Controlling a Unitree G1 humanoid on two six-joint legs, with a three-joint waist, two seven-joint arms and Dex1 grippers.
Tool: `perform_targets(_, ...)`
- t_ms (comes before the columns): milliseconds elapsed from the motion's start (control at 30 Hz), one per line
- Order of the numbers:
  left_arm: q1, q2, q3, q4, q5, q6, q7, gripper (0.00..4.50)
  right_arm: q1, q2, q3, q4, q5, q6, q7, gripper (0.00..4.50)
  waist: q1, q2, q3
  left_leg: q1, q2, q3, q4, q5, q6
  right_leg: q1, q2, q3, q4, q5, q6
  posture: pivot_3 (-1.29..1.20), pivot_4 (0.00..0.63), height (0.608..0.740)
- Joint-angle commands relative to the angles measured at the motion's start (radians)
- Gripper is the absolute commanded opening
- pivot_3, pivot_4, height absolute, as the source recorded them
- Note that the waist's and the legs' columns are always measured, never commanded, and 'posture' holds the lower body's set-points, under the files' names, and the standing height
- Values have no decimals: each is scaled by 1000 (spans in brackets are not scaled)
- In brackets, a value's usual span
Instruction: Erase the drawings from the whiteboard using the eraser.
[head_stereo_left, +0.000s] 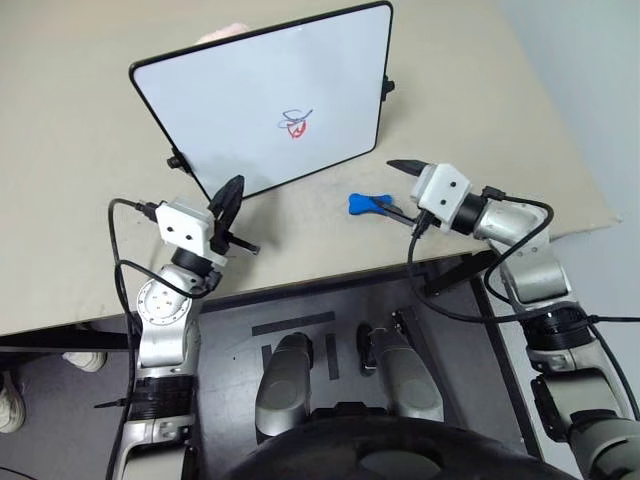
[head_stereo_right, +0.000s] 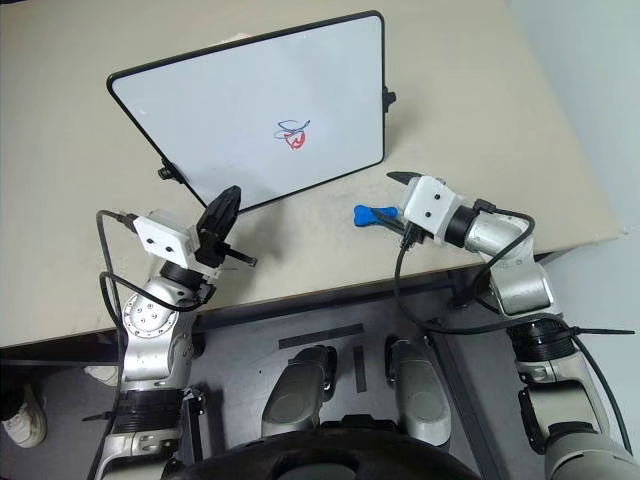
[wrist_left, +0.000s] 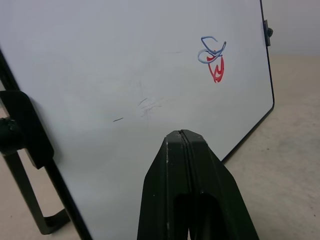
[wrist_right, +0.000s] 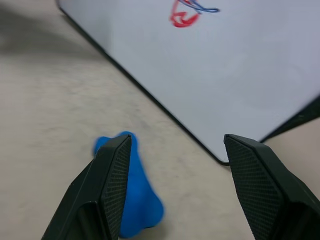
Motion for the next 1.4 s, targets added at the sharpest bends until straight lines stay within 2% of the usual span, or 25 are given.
perform_targets(33,-3,-12,1,-32,3,-22,13,0,14,-29,21,-56,38,45,66,3108,0,0,0,0,0,0,0,0,0,0,0,0,0,0,0,0,150,740)
perform_targets(600,45,-33,6,-71,18,-32,54,0,-83,22,84,211,-1,-50,95,3108,0,0,0,1,0,0,0,0,0,0,0,0,1,0,-1,0,150,740)
perform_targets(967,41,-39,-2,-63,20,-36,54,0,-77,15,56,183,-16,-122,42,3108,-1,0,0,1,0,0,0,0,0,0,0,0,1,2,-5,0,150,740)
perform_targets(1233,21,-40,-11,-44,18,-37,46,0,-50,5,84,147,7,-83,97,3108,-1,0,0,1,0,0,0,0,0,0,0,0,1,2,-4,0,150,740)
perform_targets(1400,19,-42,-13,-42,17,-39,46,0,-72,17,100,198,-15,-90,102,3108,-1,0,0,1,0,0,0,0,0,0,0,0,1,2,-4,0,150,740)
